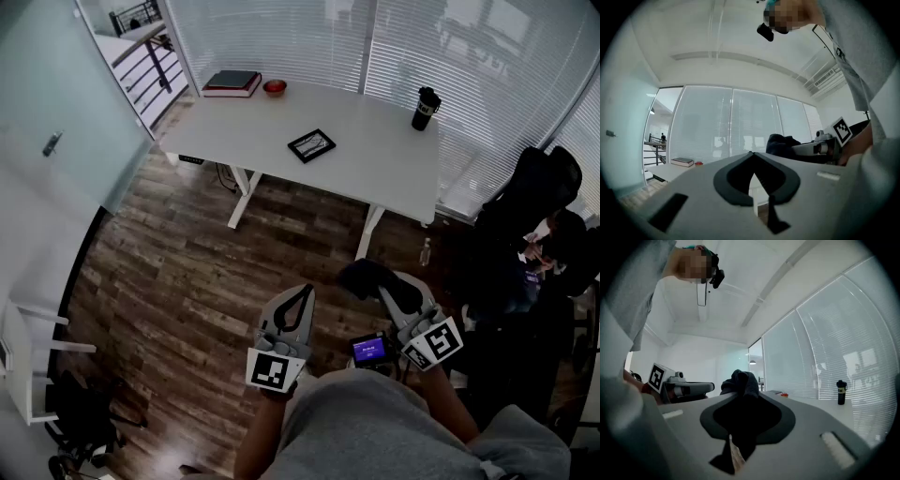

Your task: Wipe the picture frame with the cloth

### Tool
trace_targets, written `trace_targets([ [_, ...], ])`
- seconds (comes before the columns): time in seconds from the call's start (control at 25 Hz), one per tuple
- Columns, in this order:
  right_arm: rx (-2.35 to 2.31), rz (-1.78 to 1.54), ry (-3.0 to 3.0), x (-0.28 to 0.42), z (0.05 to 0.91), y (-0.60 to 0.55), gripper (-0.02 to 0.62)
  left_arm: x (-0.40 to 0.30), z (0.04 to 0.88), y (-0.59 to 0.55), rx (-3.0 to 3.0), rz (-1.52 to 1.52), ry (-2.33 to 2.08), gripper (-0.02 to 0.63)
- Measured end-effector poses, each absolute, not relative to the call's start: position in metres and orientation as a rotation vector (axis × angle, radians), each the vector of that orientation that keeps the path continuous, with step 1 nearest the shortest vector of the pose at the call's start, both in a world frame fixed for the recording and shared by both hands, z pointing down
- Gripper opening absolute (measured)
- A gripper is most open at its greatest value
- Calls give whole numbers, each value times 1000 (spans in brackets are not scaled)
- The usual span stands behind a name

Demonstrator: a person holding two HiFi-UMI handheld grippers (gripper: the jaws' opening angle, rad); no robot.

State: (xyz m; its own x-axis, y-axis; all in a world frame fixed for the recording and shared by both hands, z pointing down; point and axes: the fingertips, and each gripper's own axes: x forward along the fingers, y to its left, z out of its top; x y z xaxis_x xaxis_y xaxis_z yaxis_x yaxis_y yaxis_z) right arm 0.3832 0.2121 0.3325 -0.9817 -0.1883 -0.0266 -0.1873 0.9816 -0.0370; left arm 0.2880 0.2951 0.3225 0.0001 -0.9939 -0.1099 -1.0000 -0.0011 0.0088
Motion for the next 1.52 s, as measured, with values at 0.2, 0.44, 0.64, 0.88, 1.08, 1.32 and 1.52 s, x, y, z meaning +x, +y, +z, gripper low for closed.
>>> trace_targets([
  [0.2, -254, -145, 3064, 346, 337, 242, 86, 253, 333, 320, -2162, 86, 2173, -2],
  [0.44, -361, -134, 3062, 325, 339, 246, 95, 218, 337, 325, -2197, 110, 2140, -2],
  [0.64, -574, -202, 3093, 316, 366, 192, 94, 197, 352, 303, -2241, 84, 2132, -2],
  [0.88, -605, -198, 3112, 266, 397, 109, 94, 147, 379, 238, -2267, -30, 2166, 4],
  [1.08, -577, -256, 3119, 222, 406, 21, 94, 114, 392, 156, -2308, -140, 2200, 17],
  [1.32, -563, -291, 3137, 185, 430, -60, 95, 88, 420, 93, -2338, -273, 2219, 55],
  [1.52, -631, -391, 3155, 158, 455, -118, 94, 52, 447, 58, -2379, -352, 2242, 101],
])
